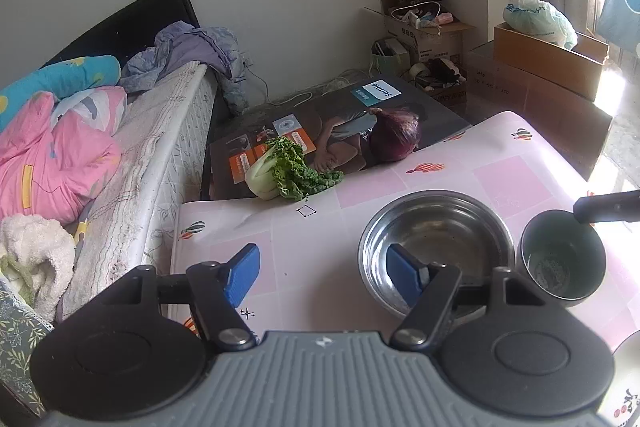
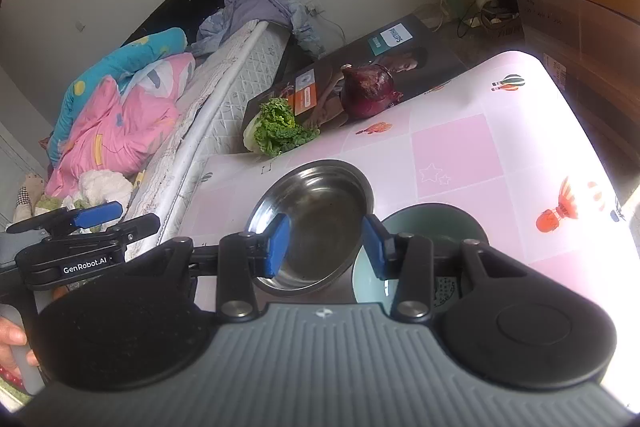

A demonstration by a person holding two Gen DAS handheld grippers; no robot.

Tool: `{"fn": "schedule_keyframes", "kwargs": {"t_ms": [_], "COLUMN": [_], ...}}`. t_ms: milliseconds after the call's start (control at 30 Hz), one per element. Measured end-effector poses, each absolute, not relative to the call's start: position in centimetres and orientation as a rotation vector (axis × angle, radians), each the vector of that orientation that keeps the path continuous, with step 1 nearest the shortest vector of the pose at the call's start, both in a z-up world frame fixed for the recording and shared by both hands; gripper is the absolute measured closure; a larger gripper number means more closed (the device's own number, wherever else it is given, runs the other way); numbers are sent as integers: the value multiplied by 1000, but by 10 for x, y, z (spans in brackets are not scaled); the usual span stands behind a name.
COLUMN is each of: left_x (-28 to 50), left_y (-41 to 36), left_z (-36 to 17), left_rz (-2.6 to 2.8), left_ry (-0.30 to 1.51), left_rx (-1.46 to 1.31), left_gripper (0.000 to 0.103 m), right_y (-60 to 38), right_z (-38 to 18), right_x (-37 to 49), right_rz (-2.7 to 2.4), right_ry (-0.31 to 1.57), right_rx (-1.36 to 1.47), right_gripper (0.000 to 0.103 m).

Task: Organize plates and bowls
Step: 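Move the right gripper to the teal ceramic bowl and grasp its rim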

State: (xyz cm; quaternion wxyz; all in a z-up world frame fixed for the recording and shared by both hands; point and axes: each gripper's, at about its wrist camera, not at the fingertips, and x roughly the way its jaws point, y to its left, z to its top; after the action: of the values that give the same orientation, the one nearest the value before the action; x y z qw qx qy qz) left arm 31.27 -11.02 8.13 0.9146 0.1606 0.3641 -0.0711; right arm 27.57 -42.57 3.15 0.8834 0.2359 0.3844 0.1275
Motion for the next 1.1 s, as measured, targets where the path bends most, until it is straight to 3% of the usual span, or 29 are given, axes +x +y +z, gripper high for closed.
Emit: {"fn": "schedule_keyframes", "kwargs": {"t_ms": [433, 600, 1100], "left_x": [274, 266, 280], "left_y": [-125, -143, -195], "left_z": [95, 80, 15], "left_rz": [-174, -262, -524], "left_ry": [710, 750, 863], "left_rx": [355, 318, 140], "left_gripper": [28, 24, 24], "right_y": [-441, -457, -507], "right_z": [44, 42, 11], "right_x": [219, 198, 169], "right_rz": [264, 235, 175], "right_ry": [780, 777, 833], "right_rx": [494, 500, 536], "right_gripper": [62, 62, 58]}}
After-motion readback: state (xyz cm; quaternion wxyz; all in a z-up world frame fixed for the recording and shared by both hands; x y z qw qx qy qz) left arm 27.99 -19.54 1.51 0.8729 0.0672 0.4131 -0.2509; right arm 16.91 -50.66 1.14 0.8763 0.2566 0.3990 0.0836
